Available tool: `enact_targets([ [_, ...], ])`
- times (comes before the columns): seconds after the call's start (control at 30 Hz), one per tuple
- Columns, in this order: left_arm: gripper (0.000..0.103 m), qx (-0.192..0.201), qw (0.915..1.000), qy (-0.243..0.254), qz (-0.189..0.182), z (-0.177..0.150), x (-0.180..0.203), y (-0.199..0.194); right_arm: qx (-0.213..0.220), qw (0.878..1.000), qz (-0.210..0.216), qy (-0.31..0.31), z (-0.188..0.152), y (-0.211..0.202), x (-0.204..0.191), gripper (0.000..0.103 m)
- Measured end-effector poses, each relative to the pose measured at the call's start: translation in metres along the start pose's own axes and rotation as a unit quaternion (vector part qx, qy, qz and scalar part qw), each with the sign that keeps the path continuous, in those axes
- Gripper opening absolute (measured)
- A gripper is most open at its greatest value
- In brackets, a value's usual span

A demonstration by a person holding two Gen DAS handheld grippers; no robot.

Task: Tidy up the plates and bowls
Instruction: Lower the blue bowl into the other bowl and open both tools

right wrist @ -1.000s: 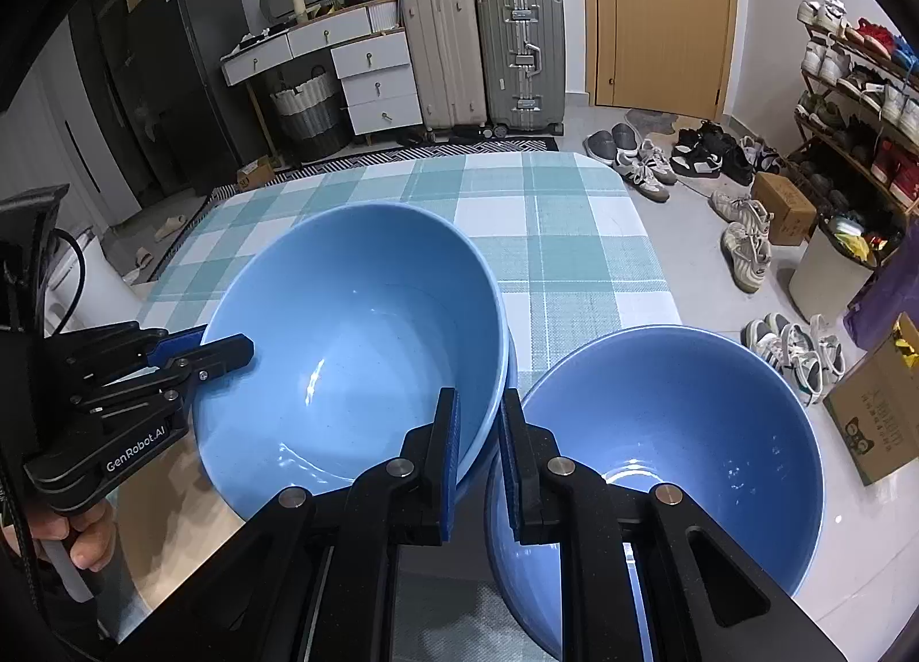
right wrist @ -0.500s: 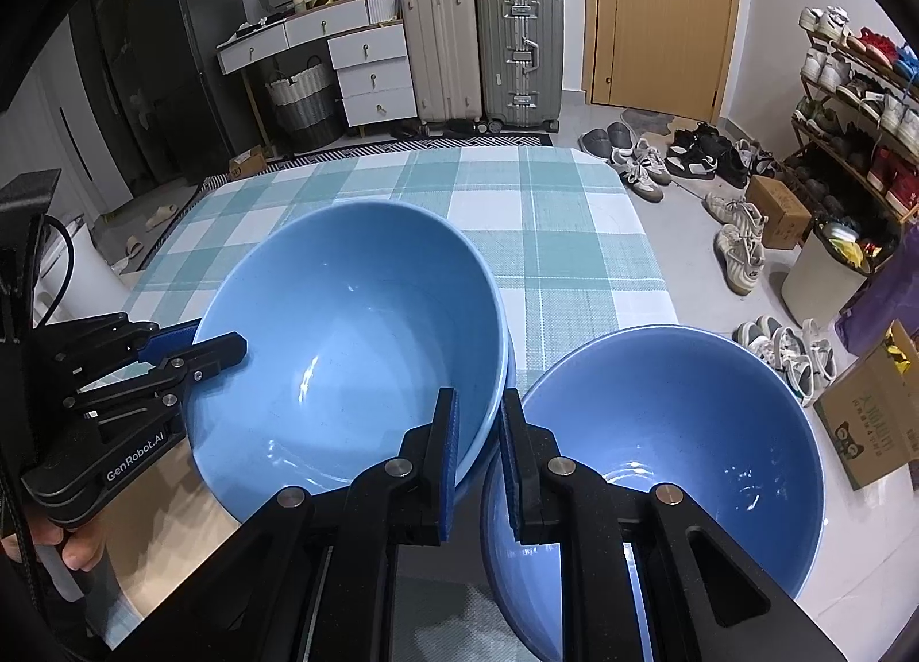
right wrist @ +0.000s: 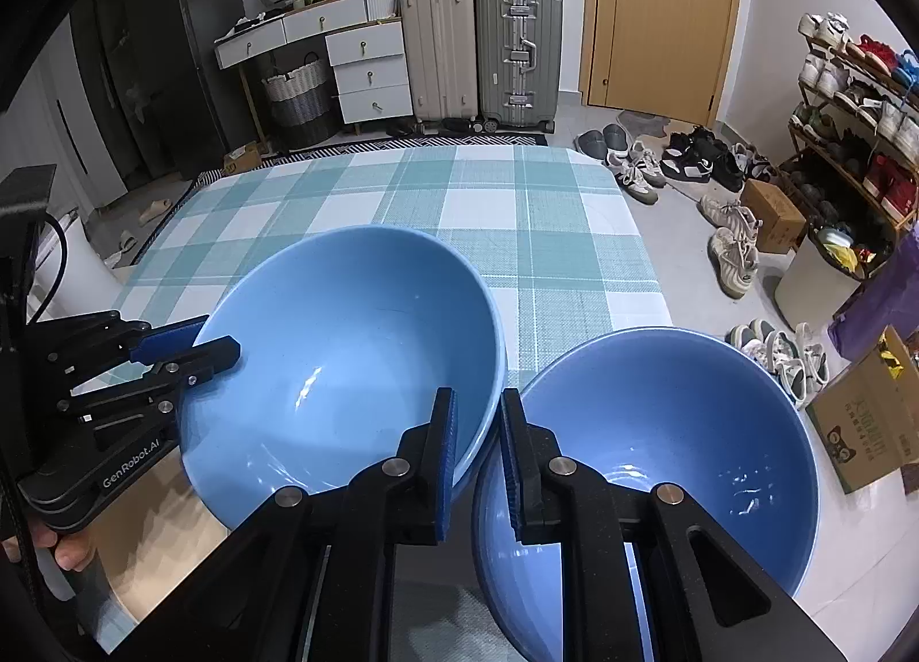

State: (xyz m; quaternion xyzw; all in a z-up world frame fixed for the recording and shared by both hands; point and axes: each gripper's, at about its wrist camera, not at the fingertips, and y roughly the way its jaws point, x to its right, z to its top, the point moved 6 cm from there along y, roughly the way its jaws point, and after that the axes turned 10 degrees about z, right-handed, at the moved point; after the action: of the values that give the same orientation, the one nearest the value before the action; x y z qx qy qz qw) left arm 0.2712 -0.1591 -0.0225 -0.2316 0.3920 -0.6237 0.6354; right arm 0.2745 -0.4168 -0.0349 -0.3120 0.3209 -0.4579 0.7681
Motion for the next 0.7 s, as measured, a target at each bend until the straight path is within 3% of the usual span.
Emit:
enact_targets([
  [0.33, 0.014, -0.001, 1.0, -0.003, -0.002, -0.002, -0.001, 0.0, 0.002, 0.999, -0.023, -0.026, -0.001, 0.003, -0.004, 0.015],
  [0.53, 0.016, 0.002, 0.9996, -0.02, -0.021, -0.003, -0.01, -0.008, 0.01, 1.0, -0.018, -0.016, 0.001, -0.004, -0.002, 0.018],
  [0.6, 0.027, 0.008, 0.9991, -0.024, -0.033, -0.001, -0.011, -0.017, 0.018, 1.0, -0.015, -0.011, 0.004, -0.012, 0.0, 0.022],
  [0.7, 0.047, 0.016, 0.998, -0.038, -0.049, 0.001, -0.014, -0.034, 0.039, 0.999, -0.003, 0.0, 0.01, -0.031, 0.005, 0.053],
])
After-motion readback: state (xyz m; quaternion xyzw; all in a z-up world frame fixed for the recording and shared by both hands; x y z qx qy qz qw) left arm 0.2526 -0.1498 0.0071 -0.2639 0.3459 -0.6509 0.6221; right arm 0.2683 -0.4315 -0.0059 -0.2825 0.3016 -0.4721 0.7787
